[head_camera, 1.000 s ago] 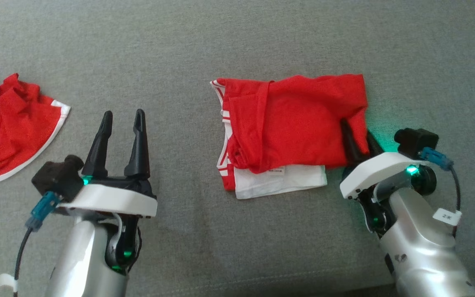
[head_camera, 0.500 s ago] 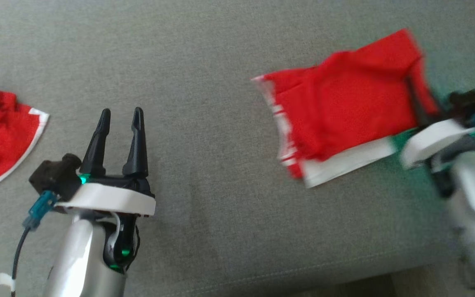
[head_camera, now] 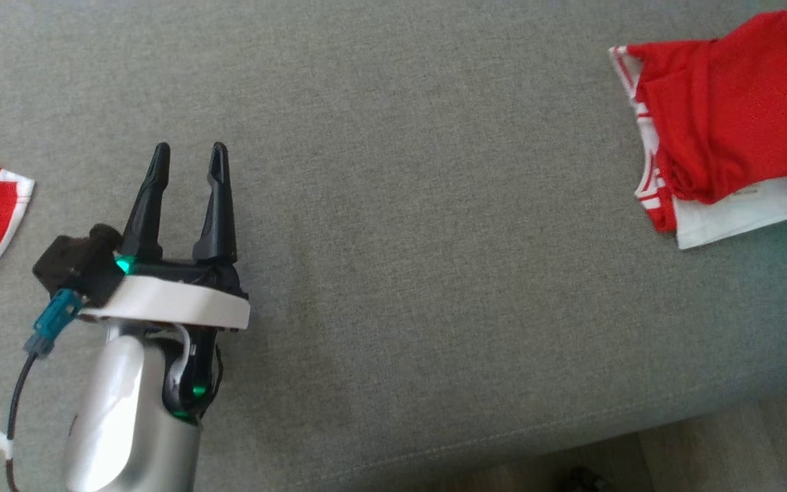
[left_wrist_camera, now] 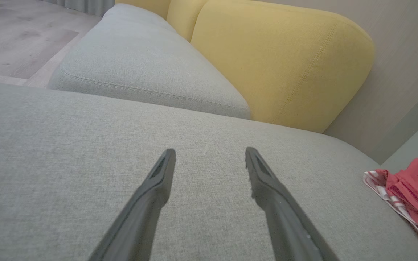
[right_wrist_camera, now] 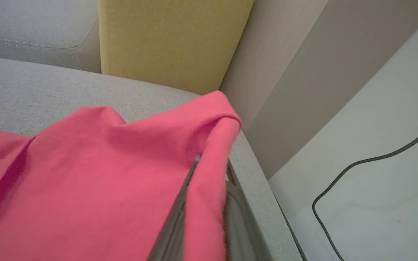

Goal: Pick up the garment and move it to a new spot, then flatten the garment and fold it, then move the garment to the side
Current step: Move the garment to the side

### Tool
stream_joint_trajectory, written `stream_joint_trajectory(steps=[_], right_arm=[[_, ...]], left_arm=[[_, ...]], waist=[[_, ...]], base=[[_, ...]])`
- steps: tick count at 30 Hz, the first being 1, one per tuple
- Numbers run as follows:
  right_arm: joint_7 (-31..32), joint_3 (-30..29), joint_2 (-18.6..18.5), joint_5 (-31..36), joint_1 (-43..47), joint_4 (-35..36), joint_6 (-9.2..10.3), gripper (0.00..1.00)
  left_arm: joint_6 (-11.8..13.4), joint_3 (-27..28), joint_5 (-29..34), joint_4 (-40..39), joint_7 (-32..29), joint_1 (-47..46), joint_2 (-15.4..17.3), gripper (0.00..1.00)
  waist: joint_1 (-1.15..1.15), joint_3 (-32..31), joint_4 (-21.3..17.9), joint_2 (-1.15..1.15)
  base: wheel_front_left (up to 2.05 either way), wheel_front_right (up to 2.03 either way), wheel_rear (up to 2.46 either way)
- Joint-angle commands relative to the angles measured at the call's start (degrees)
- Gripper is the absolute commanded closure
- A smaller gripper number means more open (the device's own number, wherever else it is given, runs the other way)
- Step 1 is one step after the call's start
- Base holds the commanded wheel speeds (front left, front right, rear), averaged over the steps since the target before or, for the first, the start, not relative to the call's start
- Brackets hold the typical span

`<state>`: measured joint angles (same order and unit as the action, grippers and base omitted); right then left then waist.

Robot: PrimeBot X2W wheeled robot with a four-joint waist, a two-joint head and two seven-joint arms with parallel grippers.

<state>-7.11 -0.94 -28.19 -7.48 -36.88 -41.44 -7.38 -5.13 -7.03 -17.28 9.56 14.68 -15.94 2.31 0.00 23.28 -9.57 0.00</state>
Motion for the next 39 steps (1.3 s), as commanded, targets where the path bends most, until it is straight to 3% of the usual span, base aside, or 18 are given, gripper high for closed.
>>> stream_joint_trajectory(steps=[1,7,8,9,10,19,24,30,31,39], right_arm=[[-0.2,-0.3,-1.4,0.9,-0.5,1.7,-0.11,1.0],[-0.2,-3.4,-0.1,2.7,-1.0,2.0,-0.11,1.0],[-0.1,-3.8,0.5,2.3,-0.9,2.3,-0.11,0.81],[0.1,-4.1,1.1,1.8,-0.8,2.6,-0.11,0.49],[0.4,-4.4,1.5,1.3,-0.7,2.8,-0.11,0.0],[1.3,-3.0,3.1,0.7,-0.7,8.7,-0.11,0.0],[2.0,0.0,5.8,-0.1,-0.2,14.7,-0.11,0.0],[1.5,4.5,11.6,-2.2,2.7,21.6,-0.11,0.0],[0.9,5.5,14.1,-3.0,4.3,23.1,-0.11,0.0],[-4.1,7.5,23.1,-3.0,13.2,23.3,-0.11,0.0]], left_arm=[[-0.4,1.7,0.5,-1.8,0.3,-1.7,0.6,0.0],[-0.7,1.4,0.6,-1.8,0.3,-2.6,0.6,0.0],[-0.7,1.4,0.6,-1.7,0.3,-2.7,0.6,0.0],[-0.7,1.4,0.6,-1.7,0.3,-2.8,0.6,0.0],[-0.8,1.4,0.6,-1.6,0.3,-2.9,0.6,0.0],[-0.7,1.3,-0.7,-0.3,0.3,-2.7,0.6,0.0],[-0.2,1.2,-2.2,-0.4,0.3,-2.1,0.6,0.0],[0.6,1.3,-3.4,-1.1,0.3,-0.3,0.6,0.0],[0.8,1.4,-3.8,-1.4,0.3,0.5,0.6,0.0],[1.3,2.3,-4.9,-1.9,0.3,4.7,0.6,0.0]], waist=[[0.0,0.6,-0.2,0.0],[0.0,1.7,0.1,0.0],[0.0,1.9,0.1,0.0],[0.0,2.0,0.1,0.0],[0.0,2.0,0.2,0.0],[0.0,-0.4,0.6,0.0],[0.0,-3.7,1.6,0.0],[0.0,-7.9,3.5,0.0],[0.0,-9.1,4.2,0.0],[0.0,-12.7,5.7,0.0]], base=[[0.0,0.0,0.0],[0.0,0.0,0.0],[0.0,0.0,0.0],[0.0,0.0,0.0],[0.0,0.0,0.0],[0.0,0.0,0.0],[0.0,0.0,0.0],[0.0,0.0,0.0],[0.0,0.0,0.0],[0.0,0.0,0.0]])
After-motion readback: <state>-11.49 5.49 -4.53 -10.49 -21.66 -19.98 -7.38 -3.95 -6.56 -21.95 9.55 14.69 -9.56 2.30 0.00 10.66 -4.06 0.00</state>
